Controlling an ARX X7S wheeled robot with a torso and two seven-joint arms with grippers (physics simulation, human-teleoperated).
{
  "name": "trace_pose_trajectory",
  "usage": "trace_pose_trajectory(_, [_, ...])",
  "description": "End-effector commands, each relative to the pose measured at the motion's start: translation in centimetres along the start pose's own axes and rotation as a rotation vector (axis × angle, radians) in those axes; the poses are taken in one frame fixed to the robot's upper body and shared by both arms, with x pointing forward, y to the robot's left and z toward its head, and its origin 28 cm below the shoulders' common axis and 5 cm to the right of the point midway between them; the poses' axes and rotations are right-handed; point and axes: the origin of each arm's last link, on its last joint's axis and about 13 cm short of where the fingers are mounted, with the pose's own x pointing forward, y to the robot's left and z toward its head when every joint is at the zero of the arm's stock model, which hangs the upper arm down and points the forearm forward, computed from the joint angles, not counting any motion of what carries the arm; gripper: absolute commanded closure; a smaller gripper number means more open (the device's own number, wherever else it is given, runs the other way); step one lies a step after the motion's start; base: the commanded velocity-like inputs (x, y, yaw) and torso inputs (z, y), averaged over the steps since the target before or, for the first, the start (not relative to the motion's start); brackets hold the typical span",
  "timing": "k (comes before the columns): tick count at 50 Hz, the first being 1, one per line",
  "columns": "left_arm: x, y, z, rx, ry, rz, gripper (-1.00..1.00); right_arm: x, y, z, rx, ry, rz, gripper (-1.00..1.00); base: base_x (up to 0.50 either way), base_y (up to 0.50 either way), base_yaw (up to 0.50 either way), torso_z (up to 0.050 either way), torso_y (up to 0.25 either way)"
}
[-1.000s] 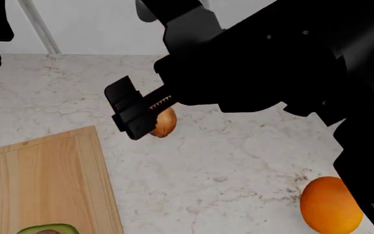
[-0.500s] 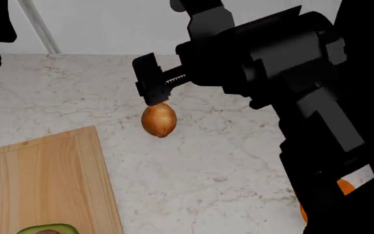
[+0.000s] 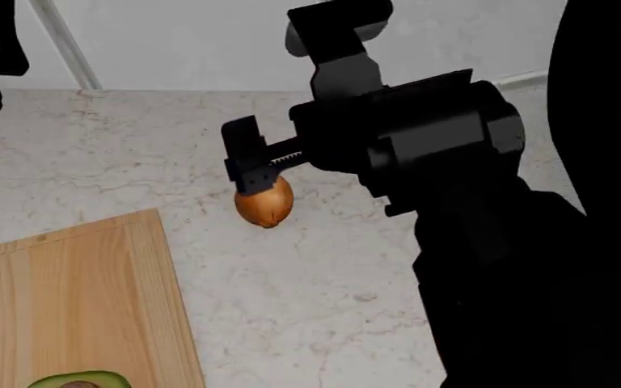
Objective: Clear the non-vegetable object off the cutting board and place the vegetables onto it.
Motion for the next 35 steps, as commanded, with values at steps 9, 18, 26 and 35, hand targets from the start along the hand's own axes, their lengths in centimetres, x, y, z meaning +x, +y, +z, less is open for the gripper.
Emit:
trace_pose_trajectory(9, [0.0,0.2,-0.3,-0.002,0.006,0.006,-1.0,1.3,-0.1,-1.8,0.037,-0.03,0.015,-1.0,0.0,0.0,0.0,0.0,0.0])
trace_pose_trajectory(18, [0.1,0.2,-0.2,-0.004,0.005,0.007,-1.0,2.0,-0.2,-2.6,0.02,-0.067,0.029,-1.0,0.0,0.0,0.0,0.0,0.0])
trace_pose_trajectory(26, [0.1,0.3,-0.1,-0.003,0.003,0.009,-1.0,2.7,-0.2,-3.5,-0.005,-0.108,0.041,-1.0,0.0,0.0,0.0,0.0,0.0])
trace_pose_trajectory(35, [0.0,0.5,-0.3,-0.004,0.006,0.014,-1.0,3.6,0.0,-5.1,0.027,-0.117,0.066,-1.0,0.0,0.0,0.0,0.0,0.0])
